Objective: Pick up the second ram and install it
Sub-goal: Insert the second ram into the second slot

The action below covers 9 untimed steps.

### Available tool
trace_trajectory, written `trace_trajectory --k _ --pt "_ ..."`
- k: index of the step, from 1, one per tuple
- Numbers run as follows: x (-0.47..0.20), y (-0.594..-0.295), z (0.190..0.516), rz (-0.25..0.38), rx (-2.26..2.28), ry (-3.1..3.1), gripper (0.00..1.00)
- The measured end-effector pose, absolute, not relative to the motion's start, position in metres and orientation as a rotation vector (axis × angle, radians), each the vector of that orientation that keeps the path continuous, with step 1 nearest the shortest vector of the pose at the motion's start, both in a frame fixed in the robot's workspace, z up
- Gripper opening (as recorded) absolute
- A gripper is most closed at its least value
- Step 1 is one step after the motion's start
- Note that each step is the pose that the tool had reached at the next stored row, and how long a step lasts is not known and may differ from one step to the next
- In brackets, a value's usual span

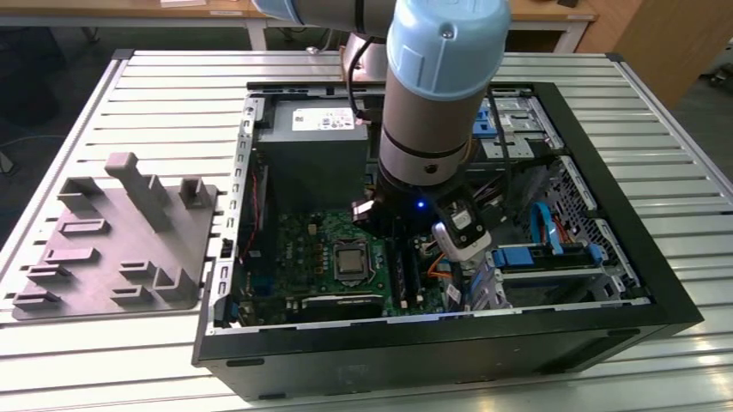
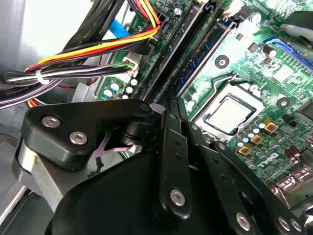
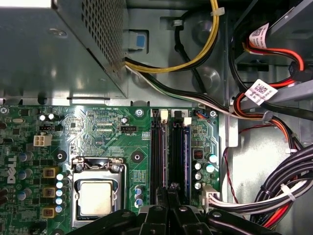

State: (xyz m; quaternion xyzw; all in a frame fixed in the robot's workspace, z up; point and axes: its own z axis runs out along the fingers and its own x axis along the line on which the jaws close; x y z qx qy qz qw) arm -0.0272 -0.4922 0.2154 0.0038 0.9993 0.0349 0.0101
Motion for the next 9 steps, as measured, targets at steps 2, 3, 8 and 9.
trace_trajectory --k 2,3,8,9 --pt "-0.0272 -0.4922 0.2153 0.109 0.012 3.119 0.11" --pt "-0.0272 -0.4922 0.2153 0.109 0.012 3.119 0.11" --pt "-0.0272 -0.4922 0.2148 0.109 0.012 3.119 0.11" --pt "-0.0272 -0.4922 0.2148 0.109 0.012 3.119 0.11"
